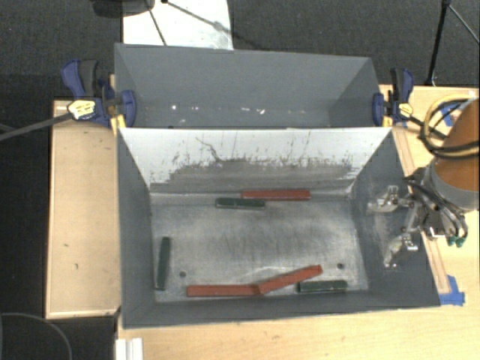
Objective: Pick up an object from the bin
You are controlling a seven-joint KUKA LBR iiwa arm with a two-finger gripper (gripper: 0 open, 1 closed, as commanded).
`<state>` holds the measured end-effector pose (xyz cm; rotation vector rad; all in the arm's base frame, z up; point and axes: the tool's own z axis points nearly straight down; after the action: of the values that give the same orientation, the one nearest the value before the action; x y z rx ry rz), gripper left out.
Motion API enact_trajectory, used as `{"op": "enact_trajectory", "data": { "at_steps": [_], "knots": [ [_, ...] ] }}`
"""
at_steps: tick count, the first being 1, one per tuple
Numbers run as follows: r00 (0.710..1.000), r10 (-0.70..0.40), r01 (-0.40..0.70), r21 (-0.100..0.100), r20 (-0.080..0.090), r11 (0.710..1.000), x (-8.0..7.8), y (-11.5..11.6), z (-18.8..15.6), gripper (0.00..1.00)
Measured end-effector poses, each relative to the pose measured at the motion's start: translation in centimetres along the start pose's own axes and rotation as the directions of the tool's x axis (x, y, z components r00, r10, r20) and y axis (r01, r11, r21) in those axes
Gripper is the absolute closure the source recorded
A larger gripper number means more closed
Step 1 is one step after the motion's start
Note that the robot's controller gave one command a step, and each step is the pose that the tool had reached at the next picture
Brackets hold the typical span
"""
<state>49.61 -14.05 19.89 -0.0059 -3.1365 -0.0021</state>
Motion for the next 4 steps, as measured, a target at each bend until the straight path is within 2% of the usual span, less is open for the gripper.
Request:
{"op": "enact_trajectory", "data": {
  "at_steps": [1, 2, 3, 4],
  "knots": [
    [1.0, -0.005, 0.005, 0.002, 0.008, 1.0, -0.2, 0.1, -0.4, 0.0],
    [0.999, -0.044, 0.044, 0.004, 0.014, 0.999, 0.6, 2.2, 4.9, 0.0],
    [1.0, -0.01, 0.01, 0.0, 0.004, 1.0, 1.0, 4.6, 8.1, 0.0],
    [1.0, -0.023, 0.023, 0.004, 0.015, 1.0, 0.0, 7.7, 12.5, 1.0]
  ]
}}
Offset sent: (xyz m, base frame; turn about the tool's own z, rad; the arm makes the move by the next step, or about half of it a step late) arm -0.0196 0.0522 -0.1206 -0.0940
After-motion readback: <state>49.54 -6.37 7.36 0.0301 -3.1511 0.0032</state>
